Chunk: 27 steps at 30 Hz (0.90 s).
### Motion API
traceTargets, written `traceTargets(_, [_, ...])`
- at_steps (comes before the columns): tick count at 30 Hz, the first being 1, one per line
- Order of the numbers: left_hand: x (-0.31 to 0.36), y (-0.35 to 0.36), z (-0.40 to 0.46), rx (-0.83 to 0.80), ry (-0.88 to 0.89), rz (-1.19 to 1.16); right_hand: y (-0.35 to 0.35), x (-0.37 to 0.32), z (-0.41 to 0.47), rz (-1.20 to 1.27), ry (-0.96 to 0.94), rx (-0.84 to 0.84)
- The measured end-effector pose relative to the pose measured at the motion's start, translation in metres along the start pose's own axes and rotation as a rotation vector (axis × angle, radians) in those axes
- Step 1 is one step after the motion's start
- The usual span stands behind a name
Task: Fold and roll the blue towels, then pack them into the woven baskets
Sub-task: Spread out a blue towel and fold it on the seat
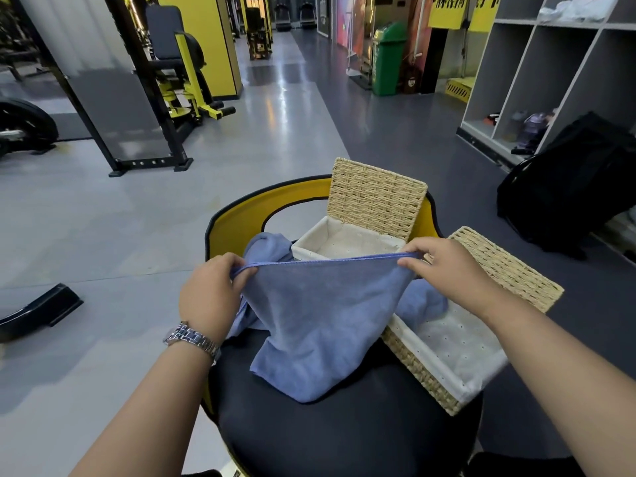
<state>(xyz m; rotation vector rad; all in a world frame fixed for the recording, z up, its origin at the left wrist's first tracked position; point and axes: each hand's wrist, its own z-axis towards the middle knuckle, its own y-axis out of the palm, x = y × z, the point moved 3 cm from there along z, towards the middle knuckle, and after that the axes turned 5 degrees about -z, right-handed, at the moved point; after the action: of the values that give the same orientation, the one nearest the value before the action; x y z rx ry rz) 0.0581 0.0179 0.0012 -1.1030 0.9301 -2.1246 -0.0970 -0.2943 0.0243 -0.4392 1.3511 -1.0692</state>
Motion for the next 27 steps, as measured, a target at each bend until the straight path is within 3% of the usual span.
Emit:
traceTargets(4, [-0.002,-0.009,-0.005,-0.071,-0.068,-0.059,-0.011,-0.008,-0.005,-0.014,0.000,0.170])
traceTargets(9, [0.004,-0.043,0.004,-0.096,-0.095,-0.240,-0.032,-0.030,0.001,0.037,0.010,0.118])
traceTargets(14, [0.033,-0.111,0.026,0.174,-0.025,-0.394,-0.070,-0.075,0.010,0.223,-0.064,0.367])
traceTargets(19, [0.045,-0.128,0.025,0.016,-0.051,-0.235,-0.078,-0.095,0.008,0.144,-0.063,0.269])
traceTargets(23, [0.039,-0.141,0.017,0.105,-0.063,-0.222,-0.087,-0.101,0.000,0.167,-0.049,0.345])
traceTargets(27, [0.036,-0.141,0.013,0.105,-0.051,-0.193,-0.087,-0.103,-0.005,0.077,-0.039,0.311])
